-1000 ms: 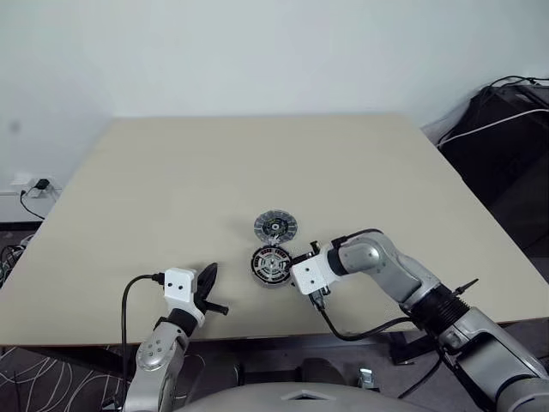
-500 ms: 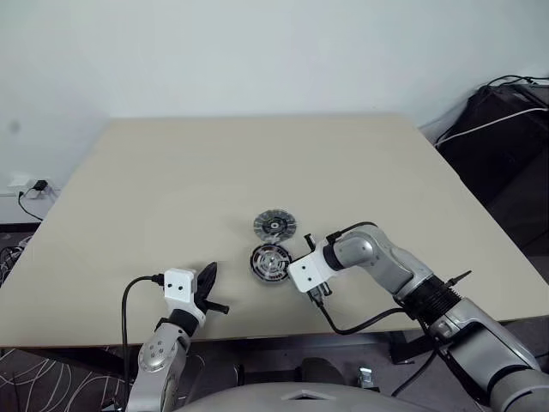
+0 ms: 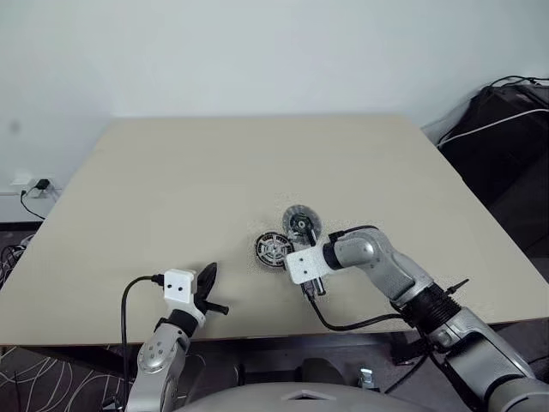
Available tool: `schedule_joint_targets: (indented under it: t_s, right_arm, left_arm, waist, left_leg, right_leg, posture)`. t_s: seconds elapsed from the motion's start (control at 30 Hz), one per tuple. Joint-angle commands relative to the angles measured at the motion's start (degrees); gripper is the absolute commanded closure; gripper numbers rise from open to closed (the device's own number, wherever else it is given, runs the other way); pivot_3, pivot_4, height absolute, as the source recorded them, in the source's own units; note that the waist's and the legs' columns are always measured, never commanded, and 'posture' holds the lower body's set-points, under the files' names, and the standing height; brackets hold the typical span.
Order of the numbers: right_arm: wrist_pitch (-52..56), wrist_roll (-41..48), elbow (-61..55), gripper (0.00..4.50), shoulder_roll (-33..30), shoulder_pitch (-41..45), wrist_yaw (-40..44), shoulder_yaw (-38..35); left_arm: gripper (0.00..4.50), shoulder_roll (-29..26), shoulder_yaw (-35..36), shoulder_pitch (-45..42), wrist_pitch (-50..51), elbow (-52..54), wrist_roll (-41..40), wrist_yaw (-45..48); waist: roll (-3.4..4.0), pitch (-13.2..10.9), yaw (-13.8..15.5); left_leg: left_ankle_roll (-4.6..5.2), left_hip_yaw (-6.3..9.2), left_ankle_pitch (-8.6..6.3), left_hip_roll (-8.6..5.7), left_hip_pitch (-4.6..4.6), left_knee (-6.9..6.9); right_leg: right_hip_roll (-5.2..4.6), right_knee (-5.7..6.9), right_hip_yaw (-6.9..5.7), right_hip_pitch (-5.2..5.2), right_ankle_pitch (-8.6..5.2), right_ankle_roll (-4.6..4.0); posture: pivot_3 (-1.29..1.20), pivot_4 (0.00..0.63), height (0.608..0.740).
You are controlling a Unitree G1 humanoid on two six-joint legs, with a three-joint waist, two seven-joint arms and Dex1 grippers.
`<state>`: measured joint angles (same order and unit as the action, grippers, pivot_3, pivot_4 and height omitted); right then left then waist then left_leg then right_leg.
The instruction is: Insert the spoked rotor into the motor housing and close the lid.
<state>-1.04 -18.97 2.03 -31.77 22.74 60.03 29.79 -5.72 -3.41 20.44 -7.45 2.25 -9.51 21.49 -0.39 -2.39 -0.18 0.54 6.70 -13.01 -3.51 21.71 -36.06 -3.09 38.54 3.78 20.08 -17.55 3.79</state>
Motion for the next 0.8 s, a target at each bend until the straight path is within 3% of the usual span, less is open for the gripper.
schedule_joint_targets:
  t_s: [0.03,0.3,0.53,0.63,0.8]
  right_arm:
    - [6.51,2.99,-7.41,4.38,-0.81,-1.96,0.91,-3.55]
    - [13.71,7.42,-17.68,4.38,-4.59,-7.76,2.71,-5.98]
    - [12.60,3.38,-13.44,4.38,-3.77,-6.33,-0.67,-2.79]
    - [12.00,1.60,-10.17,3.78,-3.16,-4.90,-0.94,-0.72]
    - [9.75,-0.80,-5.28,2.14,-0.93,-2.17,-3.26,1.19]
  left_arm:
    - [4.50,-0.97,-1.17,-0.71,-3.07,0.54,0.36,2.07]
    - [4.50,-3.53,-3.88,-0.71,-4.53,1.17,0.18,6.63]
    - [4.50,-6.16,-5.65,-0.80,-2.41,1.99,-1.11,10.90]
    - [4.50,-6.98,-6.05,-0.36,-1.46,2.76,-1.58,11.97]
    - [4.50,-7.45,-6.10,0.37,-0.70,3.72,-1.84,11.99]
  waist:
    - [0.00,0.00,0.18]
    - [0.01,0.00,0.88]
    - [0.01,0.00,0.92]
    - [0.01,0.00,0.90]
    - [0.02,0.00,0.84]
  left_leg:
    - [0.00,0.00,0.00,0.00,0.00,0.00]
    - [-0.03,-0.02,-0.04,0.00,0.00,0.00]
    - [-0.08,-0.03,-0.06,0.01,0.00,0.00]
    - [-0.06,-0.04,-0.05,0.01,0.00,0.00]
    - [0.00,-0.03,-0.02,0.01,0.00,0.01]
  right_leg:
    - [-0.04,0.00,0.00,0.00,0.00,0.00]
    - [-0.14,-0.02,-0.01,0.00,-0.09,0.13]
    - [-0.15,-0.02,-0.01,-0.01,-0.17,0.28]
    - [-0.15,-0.02,-0.01,-0.01,-0.08,0.12]
    - [-0.12,-0.02,0.00,0.01,-0.02,0.02]
  posture:
    - [0.00,0.000,0.740]
    - [0.00,0.000,0.740]
    - [0.00,0.000,0.740]
    - [0.00,0.000,0.740]
    - [0.00,0.000,0.740]
